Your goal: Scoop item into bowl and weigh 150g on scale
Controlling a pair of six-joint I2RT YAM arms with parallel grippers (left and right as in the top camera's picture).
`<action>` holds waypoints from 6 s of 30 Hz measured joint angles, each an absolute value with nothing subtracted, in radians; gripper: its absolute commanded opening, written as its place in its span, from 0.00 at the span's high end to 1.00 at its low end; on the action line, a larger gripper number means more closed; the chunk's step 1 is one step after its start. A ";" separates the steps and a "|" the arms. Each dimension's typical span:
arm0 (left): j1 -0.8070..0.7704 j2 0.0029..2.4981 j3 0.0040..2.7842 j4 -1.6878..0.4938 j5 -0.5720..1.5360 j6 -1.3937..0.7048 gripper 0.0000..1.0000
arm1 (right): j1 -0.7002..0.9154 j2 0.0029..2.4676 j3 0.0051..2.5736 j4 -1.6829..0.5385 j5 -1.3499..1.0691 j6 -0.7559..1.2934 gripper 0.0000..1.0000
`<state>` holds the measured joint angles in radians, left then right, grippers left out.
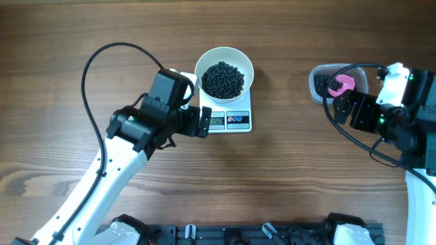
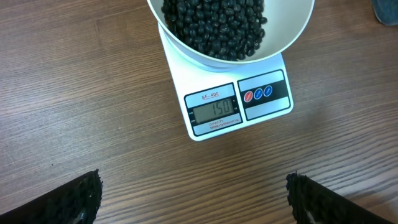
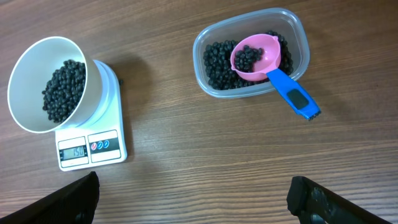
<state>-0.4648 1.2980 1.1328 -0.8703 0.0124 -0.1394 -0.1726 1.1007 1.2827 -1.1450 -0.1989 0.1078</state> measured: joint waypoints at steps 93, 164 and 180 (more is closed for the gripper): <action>-0.465 1.298 1.132 -0.870 0.012 -0.139 0.00 | -0.015 0.016 0.006 0.006 -0.144 -0.014 0.00; -0.464 1.298 1.132 -0.826 0.012 -0.139 0.00 | -0.015 0.015 0.006 0.001 -0.126 0.002 0.00; -0.339 1.081 1.132 -0.902 -0.063 -0.139 0.00 | -0.015 0.015 0.006 0.001 -0.126 0.002 0.00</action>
